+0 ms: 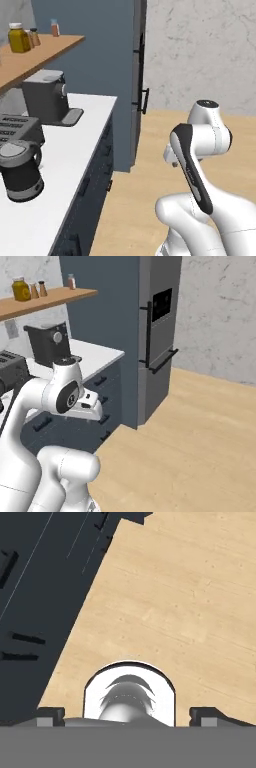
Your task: Navigate to the fridge.
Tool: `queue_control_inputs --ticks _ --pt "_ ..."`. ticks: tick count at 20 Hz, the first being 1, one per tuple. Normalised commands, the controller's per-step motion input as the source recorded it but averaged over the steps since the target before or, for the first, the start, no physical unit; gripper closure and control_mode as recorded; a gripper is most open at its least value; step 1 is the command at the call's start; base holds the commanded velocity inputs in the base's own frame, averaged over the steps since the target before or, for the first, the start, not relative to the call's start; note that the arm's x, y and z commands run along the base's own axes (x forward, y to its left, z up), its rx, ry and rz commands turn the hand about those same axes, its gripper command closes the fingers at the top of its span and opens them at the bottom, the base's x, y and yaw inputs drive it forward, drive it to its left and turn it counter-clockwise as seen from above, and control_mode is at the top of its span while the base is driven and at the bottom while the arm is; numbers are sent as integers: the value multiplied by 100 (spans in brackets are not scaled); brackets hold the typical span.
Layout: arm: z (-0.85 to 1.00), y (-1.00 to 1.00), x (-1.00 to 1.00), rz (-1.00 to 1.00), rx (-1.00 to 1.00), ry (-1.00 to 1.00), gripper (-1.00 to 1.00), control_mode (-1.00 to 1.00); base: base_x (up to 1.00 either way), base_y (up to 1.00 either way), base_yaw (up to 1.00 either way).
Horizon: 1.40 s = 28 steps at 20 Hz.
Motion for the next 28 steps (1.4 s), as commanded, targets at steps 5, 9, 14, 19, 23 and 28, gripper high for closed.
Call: queue_control_inputs --ticks 5,9,14,19,23,28 --pt "0 0 0 0 0 0 -100 100 100 -83 -16" --pt "0 0 0 0 0 0 -100 100 100 -89 -1" --pt "0 0 0 0 0 0 -100 100 100 -88 4" --pt "0 0 0 0 0 0 -100 100 100 -70 27" --pt "0 0 0 0 0 0 -100 100 100 -55 41" --pt "0 0 0 0 0 0 -100 100 100 -69 49"
